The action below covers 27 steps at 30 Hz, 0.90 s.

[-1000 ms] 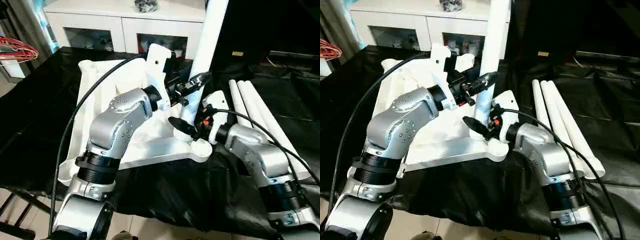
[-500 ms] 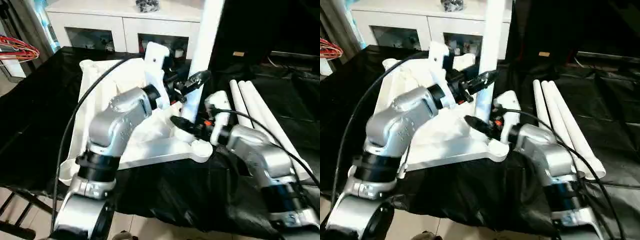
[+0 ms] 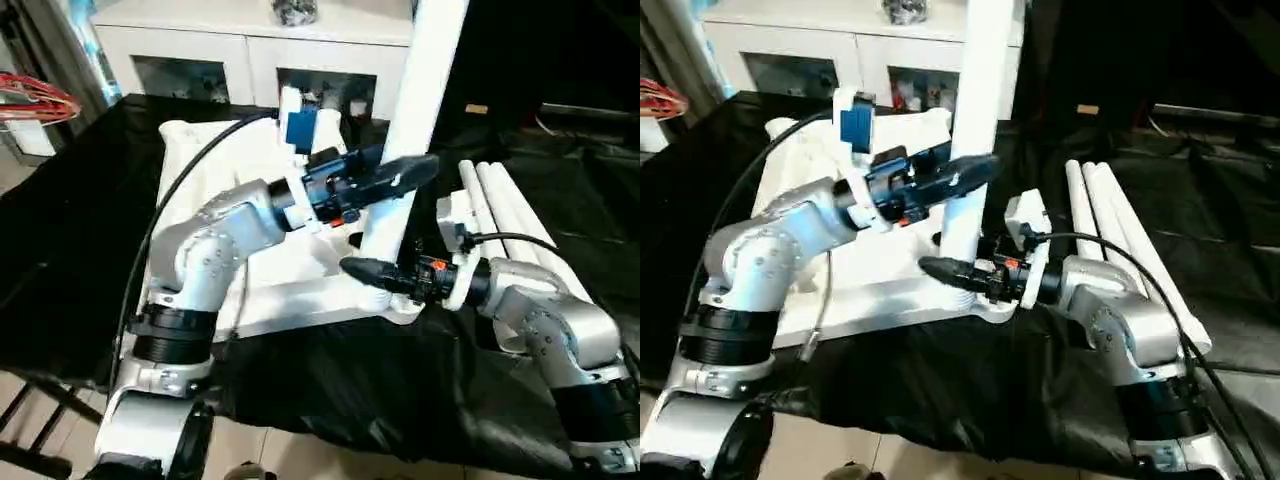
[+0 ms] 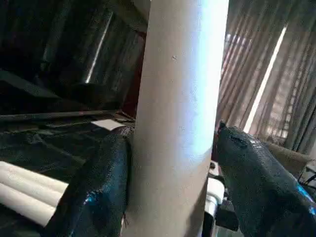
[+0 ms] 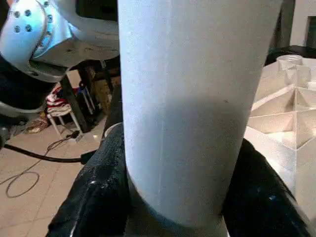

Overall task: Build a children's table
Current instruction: Insert table leg to table base

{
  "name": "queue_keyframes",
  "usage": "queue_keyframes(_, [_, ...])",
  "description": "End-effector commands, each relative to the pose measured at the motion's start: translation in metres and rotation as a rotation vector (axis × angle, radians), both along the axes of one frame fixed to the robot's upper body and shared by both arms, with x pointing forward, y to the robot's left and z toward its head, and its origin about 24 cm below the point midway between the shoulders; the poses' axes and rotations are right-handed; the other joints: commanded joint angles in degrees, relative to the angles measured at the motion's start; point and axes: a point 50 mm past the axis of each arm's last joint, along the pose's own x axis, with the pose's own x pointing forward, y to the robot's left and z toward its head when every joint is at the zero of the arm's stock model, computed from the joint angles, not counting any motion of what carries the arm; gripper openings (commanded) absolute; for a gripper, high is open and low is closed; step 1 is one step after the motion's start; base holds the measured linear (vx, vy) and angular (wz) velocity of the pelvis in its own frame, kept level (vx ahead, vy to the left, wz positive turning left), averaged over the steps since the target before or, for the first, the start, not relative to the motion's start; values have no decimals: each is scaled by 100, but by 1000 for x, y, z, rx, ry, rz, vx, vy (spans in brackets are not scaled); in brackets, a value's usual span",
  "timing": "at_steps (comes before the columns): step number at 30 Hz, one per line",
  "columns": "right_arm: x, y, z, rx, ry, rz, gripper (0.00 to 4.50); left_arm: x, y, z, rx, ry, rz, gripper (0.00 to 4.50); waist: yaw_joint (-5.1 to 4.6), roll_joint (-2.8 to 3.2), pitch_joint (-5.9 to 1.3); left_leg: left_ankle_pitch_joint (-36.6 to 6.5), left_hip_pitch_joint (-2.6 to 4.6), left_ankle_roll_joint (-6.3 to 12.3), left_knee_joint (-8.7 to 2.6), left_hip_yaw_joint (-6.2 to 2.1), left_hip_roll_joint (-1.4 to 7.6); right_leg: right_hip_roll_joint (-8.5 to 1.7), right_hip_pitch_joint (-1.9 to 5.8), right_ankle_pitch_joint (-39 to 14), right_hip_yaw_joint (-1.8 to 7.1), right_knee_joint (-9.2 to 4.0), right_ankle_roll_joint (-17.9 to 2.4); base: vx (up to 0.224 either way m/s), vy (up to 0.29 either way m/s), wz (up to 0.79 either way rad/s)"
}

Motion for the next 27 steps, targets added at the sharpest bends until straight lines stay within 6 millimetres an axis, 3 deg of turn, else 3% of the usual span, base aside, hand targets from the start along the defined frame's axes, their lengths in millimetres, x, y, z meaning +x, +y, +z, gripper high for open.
queue_keyframes(1, [-3,-3,9,20,-24,12,194,2,-1,7,-19,-10,-13,257,3,-29,-404,-992,51,242,-374,-83,249,-358,332,-1558,251,-474,-1091,0,0,0])
queue_keyframes(4, [-6,-4,8,2,-12,28,194,2,-1,8,-25,-13,-21,225,11,-35,-420,-836,38,278,-366,-89,253,-366,341,-1368,252,-450,-1100,0,0,0])
queue_keyframes(8, [-7,-5,7,-4,-6,33,194,1,-1,8,-31,-18,-22,214,-5,-35,-426,-763,29,312,-357,-87,250,-360,345,-1242,248,-436,-1150,0,0,0])
queue_keyframes(17, [-4,-6,6,-49,-33,-1,194,-1,-1,8,-35,-18,-33,188,2,-40,-412,-869,39,264,-363,-82,250,-364,336,-1443,251,-460,-1109,0,0,0])
queue_keyframes(18, [-2,-7,6,-49,-23,-29,250,0,-1,9,-32,-21,-18,188,1,-55,-415,-835,39,268,-362,-82,252,-364,337,-1413,252,-456,-1104,0,0,0])
queue_keyframes(27, [20,-11,8,-67,-40,-252,316,14,1,10,-14,13,165,185,-8,-45,-421,-796,39,188,-358,-80,235,-357,332,-1377,246,-451,-1057,0,0,0])
